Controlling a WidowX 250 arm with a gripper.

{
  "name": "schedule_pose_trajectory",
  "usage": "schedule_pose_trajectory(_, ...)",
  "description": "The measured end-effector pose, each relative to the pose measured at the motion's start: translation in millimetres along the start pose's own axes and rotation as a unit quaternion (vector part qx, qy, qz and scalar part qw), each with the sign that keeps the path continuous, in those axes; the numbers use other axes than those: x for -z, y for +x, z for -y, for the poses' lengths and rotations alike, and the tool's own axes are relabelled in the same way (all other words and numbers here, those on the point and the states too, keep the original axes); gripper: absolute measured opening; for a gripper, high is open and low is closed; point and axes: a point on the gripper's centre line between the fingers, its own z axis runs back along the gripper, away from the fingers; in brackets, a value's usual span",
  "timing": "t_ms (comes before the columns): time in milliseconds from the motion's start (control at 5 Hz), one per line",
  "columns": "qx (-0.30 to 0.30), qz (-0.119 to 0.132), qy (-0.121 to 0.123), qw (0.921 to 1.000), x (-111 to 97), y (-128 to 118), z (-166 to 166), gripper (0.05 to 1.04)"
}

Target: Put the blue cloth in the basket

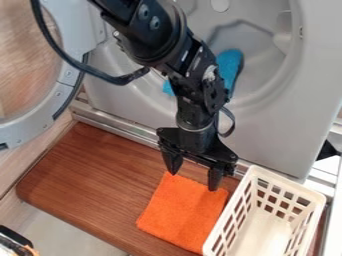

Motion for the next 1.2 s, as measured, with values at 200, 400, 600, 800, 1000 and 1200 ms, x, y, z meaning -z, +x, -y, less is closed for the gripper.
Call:
schedule_pose_trajectory(200, 0.000, -0.009, 0.002, 1.0000, 4, -3, -1, 1.000)
schedule_pose_trajectory(400, 0.018, -0.008, 0.010, 0.9998, 4, -3, -6, 0.999)
schedule_pose_trajectory(600, 0.006, 0.045, 0.014, 0.9989, -17, 21, -27, 0.999)
schedule_pose_trajectory(800, 0.005, 0.111, 0.001, 0.9938, -40, 48, -41, 1.000)
schedule_pose_trajectory(1000, -0.031, 0.165, -0.013, 0.9858, -57, 75, -59, 1.000)
schedule_pose_trajectory(1200, -0.037, 0.190, -0.006, 0.9810, -62, 98, -65, 0.999)
